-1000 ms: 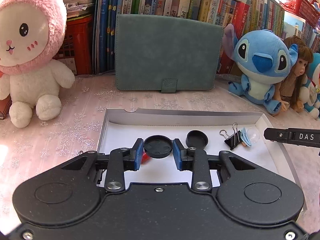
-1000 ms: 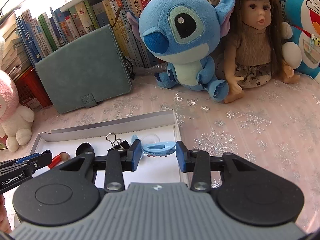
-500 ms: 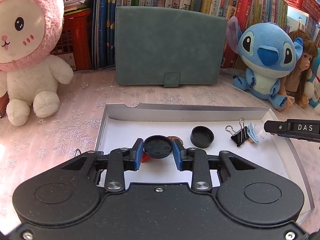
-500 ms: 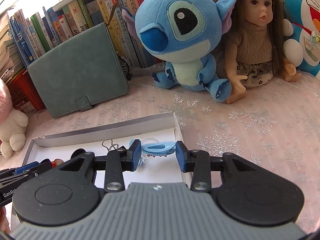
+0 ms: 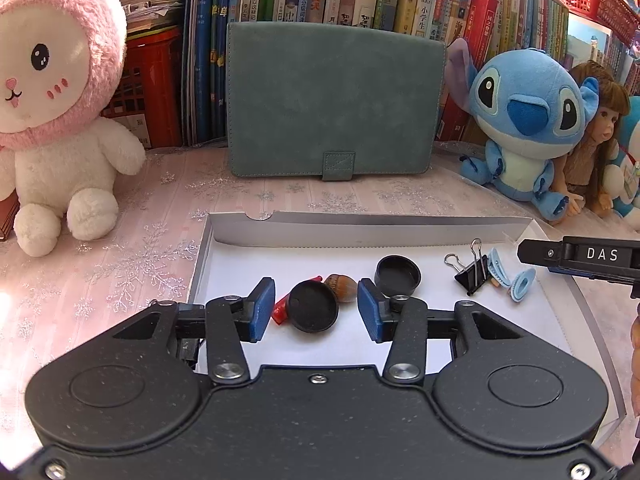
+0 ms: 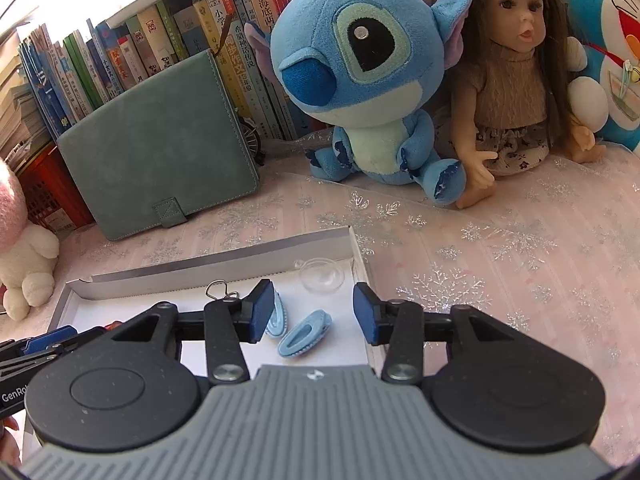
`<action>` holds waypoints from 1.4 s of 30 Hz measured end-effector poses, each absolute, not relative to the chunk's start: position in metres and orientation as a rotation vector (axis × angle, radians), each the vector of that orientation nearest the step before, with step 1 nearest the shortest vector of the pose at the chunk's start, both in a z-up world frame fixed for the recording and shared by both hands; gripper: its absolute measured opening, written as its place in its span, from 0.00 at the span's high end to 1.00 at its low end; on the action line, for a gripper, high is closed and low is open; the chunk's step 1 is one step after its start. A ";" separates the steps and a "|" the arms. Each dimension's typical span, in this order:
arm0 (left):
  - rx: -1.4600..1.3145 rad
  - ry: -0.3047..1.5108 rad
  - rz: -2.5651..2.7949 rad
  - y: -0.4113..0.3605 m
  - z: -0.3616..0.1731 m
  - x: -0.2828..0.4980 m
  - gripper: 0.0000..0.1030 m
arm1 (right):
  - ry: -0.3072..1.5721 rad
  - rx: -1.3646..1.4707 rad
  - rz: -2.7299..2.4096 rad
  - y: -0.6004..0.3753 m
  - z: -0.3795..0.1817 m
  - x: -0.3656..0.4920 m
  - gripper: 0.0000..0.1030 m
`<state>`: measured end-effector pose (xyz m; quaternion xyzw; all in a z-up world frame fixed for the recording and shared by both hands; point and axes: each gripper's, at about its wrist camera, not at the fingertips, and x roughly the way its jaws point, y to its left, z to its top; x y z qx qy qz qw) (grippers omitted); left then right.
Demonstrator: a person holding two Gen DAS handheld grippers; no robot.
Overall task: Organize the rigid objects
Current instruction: 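Lift both open grippers from the tray and move back to the table objects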
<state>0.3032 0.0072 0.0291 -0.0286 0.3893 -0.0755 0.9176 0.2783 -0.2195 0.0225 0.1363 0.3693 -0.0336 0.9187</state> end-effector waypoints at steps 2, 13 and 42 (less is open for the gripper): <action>-0.062 0.792 -0.156 0.007 0.032 0.300 0.52 | 0.751 0.270 -0.062 -0.219 0.024 0.275 0.38; -0.041 0.721 -0.196 0.001 0.051 0.263 0.33 | 0.701 0.203 0.001 -0.211 0.035 0.243 0.29; -0.034 0.659 -0.281 0.000 0.051 0.117 0.26 | 0.506 -0.028 0.225 -0.178 0.055 0.095 0.15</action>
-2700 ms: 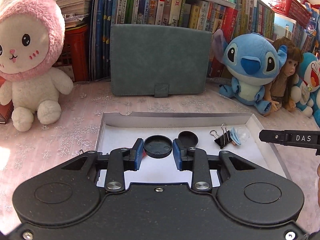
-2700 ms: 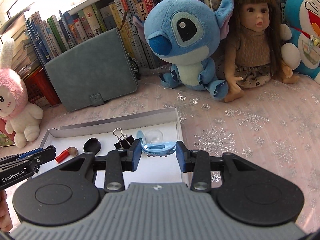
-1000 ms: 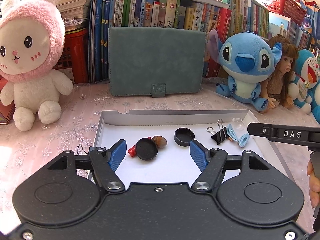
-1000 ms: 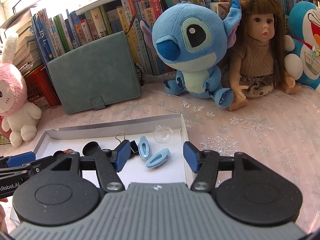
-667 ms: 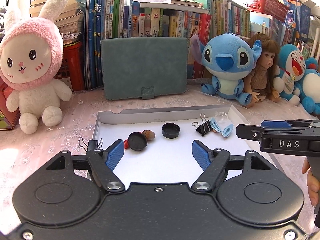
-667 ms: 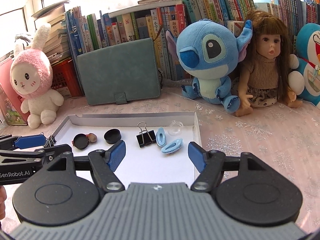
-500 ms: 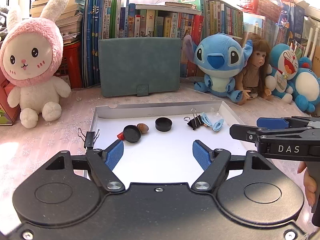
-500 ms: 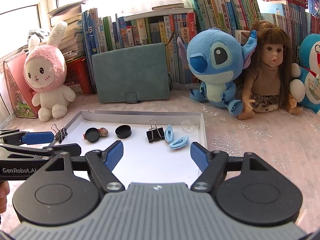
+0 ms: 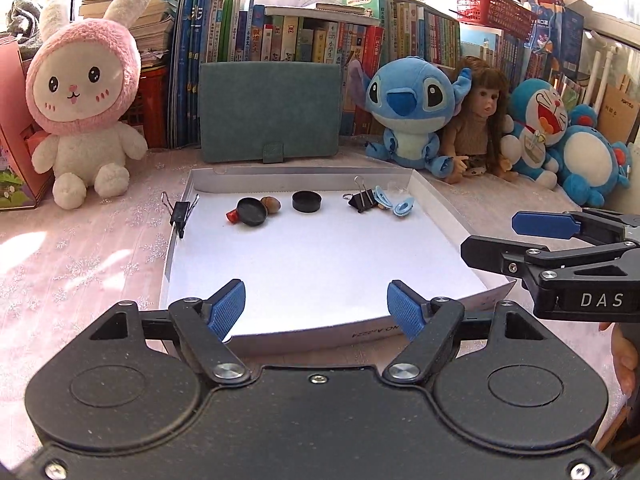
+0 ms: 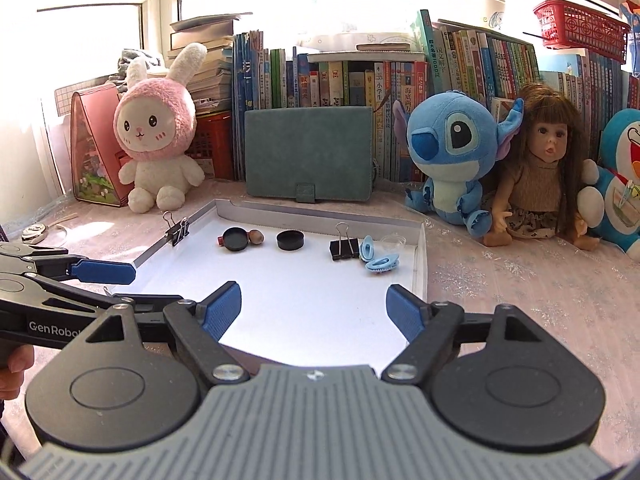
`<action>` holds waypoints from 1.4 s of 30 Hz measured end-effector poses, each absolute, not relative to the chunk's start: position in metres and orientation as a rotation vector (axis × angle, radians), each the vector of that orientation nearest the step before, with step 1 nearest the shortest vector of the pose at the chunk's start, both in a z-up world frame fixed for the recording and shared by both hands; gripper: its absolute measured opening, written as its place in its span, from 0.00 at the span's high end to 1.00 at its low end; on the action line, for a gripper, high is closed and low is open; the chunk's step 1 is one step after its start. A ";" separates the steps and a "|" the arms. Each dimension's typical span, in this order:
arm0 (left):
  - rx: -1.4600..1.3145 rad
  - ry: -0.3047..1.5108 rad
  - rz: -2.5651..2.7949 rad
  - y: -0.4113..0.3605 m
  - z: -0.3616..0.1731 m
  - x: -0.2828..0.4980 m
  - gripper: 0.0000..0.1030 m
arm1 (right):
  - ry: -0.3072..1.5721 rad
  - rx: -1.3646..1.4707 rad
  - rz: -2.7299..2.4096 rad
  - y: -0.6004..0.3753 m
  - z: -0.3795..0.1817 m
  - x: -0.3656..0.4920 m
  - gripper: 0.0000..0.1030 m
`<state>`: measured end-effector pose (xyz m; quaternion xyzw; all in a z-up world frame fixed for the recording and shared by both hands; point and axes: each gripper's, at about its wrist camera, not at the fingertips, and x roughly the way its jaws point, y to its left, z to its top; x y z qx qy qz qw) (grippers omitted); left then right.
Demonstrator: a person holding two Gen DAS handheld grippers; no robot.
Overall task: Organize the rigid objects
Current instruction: 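Lift both open grippers from the tray and move back to the table objects, then move the left gripper to a flat black disc while the right gripper approaches another black disc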
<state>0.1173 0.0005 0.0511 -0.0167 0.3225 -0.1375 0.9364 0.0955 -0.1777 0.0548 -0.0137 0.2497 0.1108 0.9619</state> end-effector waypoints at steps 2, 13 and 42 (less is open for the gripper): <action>-0.044 0.674 -0.279 0.003 0.047 0.111 0.26 | 0.501 -0.026 0.233 -0.178 0.053 0.087 0.15; -0.084 0.708 -0.235 0.018 0.030 0.074 0.26 | 0.493 -0.063 0.285 -0.176 0.039 0.043 0.15; 0.011 0.715 -0.345 0.002 0.006 0.014 0.58 | 0.616 -0.061 0.428 -0.156 0.004 0.026 0.31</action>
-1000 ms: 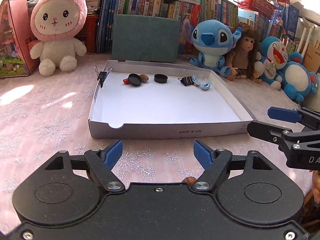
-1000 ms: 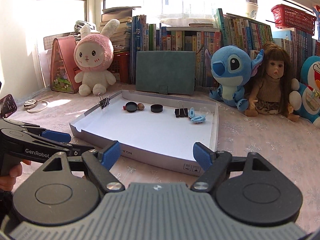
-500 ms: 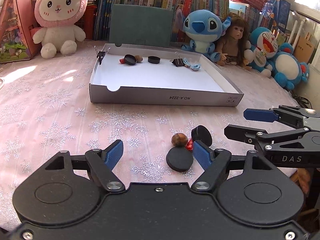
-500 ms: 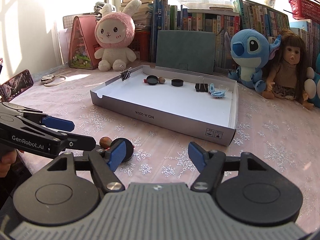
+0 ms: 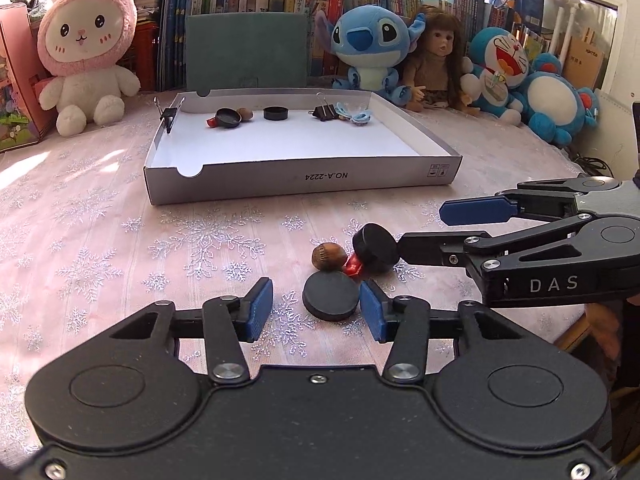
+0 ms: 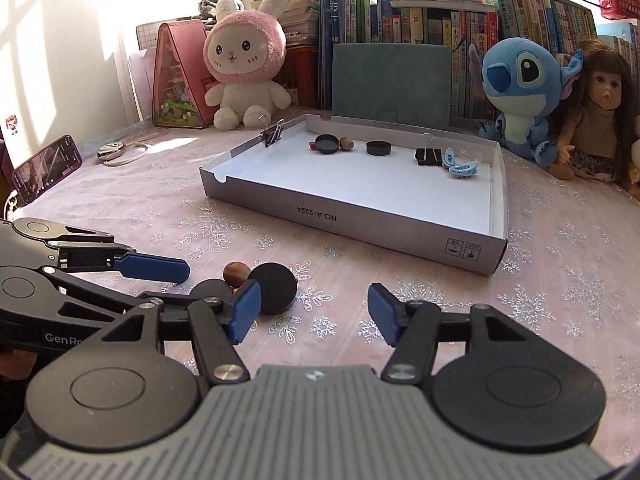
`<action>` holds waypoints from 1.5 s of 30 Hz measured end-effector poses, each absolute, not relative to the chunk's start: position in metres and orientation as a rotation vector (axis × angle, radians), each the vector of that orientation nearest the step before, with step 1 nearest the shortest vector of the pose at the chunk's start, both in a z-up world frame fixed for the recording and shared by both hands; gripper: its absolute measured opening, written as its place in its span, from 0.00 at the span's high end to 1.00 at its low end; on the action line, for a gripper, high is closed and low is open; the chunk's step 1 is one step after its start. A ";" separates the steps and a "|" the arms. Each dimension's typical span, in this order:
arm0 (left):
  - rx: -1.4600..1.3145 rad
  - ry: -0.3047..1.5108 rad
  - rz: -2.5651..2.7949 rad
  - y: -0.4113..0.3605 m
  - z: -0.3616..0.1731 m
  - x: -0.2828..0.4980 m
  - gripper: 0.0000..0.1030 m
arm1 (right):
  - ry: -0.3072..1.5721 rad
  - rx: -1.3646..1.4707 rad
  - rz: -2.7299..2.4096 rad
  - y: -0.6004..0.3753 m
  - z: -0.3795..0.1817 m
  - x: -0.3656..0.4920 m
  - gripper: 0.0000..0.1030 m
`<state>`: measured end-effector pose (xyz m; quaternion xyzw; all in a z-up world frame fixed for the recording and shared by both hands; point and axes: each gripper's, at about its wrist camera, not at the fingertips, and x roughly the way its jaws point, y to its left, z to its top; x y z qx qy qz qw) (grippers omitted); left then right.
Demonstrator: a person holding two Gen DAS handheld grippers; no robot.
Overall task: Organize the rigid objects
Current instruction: 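Move the left gripper to a flat black disc while the right gripper approaches another black disc, then close the left gripper on the black disc while the right gripper grasps the other disc, then carry both black discs over the white tray with both grippers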
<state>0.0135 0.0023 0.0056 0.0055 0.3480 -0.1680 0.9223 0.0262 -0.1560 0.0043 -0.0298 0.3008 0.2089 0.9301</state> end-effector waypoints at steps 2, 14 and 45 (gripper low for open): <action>0.012 0.713 -0.353 0.001 0.006 0.015 0.63 | 0.618 -0.062 0.429 -0.154 0.004 0.028 0.31; 0.011 0.697 -0.272 0.015 0.006 0.023 0.71 | 0.632 -0.095 0.466 -0.136 -0.001 0.029 0.36; -0.031 0.691 -0.175 0.025 0.004 0.030 0.71 | 0.602 -0.106 0.346 -0.131 0.001 0.030 0.63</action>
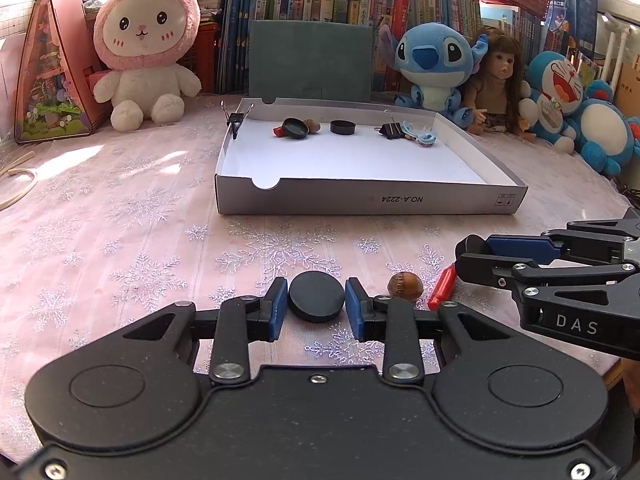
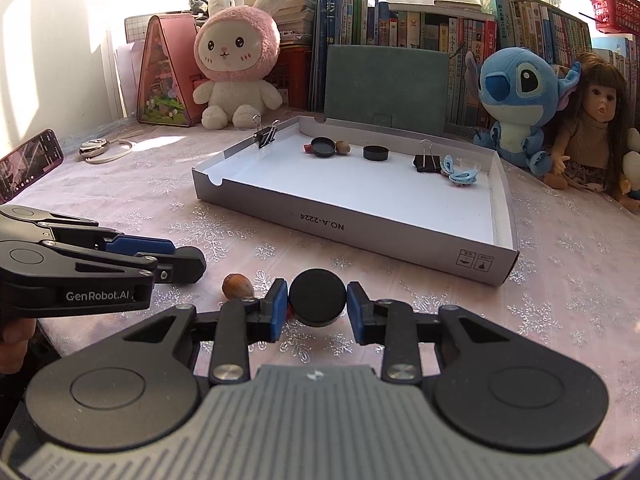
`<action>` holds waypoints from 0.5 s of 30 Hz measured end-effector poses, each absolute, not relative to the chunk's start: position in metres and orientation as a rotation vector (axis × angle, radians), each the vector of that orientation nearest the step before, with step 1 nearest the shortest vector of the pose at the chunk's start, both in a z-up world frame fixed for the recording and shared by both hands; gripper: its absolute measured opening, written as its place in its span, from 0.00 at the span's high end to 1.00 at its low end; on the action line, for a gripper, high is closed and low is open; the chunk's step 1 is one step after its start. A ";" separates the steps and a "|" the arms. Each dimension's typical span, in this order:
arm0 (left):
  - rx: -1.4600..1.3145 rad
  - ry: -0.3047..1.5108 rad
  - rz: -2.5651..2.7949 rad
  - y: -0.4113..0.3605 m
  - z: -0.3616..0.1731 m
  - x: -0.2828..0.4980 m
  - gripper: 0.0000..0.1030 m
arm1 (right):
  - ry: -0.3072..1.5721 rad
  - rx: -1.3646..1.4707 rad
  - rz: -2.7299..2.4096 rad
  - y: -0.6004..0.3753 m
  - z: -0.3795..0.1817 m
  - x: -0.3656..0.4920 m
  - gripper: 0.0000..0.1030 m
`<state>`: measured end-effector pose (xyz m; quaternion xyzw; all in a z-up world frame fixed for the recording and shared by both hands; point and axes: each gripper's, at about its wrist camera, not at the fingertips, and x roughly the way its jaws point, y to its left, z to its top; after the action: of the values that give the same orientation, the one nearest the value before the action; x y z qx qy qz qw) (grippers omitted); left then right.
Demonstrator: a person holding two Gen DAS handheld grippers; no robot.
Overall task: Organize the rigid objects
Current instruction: 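Carry both black discs over the white tray with both grippers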
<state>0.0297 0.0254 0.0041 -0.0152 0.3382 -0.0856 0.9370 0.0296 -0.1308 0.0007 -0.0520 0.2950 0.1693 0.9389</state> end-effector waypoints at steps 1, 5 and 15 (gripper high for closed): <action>-0.030 0.690 -0.173 0.025 0.004 0.030 0.71 | 0.606 -0.108 0.332 -0.131 0.000 0.029 0.63; -0.027 0.685 -0.164 0.024 0.005 0.030 0.71 | 0.624 -0.093 0.283 -0.135 -0.003 0.030 0.63; -0.034 0.662 -0.141 0.025 0.010 0.033 0.71 | 0.629 -0.050 0.209 -0.148 -0.002 0.033 0.63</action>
<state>0.0328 0.0253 0.0100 -0.0168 0.3245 -0.0691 0.9432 0.0330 -0.1477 -0.0016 -0.0243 0.3089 0.1028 0.9452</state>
